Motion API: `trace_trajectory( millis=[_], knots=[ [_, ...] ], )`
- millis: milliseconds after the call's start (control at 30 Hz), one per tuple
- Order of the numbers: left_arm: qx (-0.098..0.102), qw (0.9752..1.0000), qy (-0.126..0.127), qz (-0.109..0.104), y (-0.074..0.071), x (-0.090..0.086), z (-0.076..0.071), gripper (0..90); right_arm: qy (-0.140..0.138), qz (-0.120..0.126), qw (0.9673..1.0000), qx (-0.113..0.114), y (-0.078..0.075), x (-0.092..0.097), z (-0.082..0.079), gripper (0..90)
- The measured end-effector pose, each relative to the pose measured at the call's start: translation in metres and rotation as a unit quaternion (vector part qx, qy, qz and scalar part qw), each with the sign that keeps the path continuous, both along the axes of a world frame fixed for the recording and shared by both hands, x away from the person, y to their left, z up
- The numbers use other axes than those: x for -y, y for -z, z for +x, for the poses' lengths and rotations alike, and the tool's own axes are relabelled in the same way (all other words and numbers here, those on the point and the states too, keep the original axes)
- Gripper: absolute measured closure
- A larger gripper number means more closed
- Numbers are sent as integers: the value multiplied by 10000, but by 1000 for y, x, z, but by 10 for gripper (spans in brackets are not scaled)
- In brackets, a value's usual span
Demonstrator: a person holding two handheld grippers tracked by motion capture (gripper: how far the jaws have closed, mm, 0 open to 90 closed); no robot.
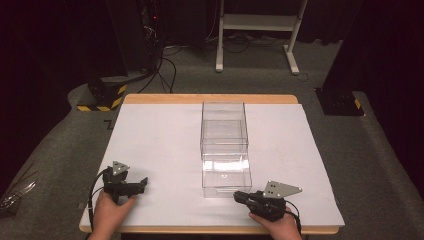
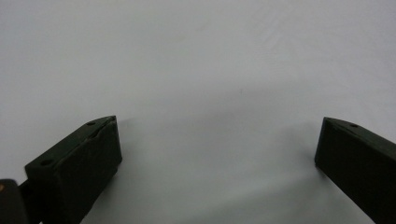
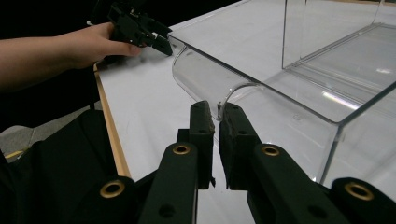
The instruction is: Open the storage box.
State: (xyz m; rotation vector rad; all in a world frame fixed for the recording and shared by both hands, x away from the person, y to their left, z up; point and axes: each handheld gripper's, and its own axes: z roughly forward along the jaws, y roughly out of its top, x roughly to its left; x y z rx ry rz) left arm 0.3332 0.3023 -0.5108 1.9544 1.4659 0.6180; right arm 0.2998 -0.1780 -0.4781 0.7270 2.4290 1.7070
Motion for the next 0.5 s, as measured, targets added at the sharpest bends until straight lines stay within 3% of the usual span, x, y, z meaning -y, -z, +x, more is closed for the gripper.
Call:
trace_trajectory(
  millis=[500],
  knots=[
    [-3,10000,-11,-17,0,0,0,5,-38,91,9999,67,3,-3,-2,832]
  ],
)
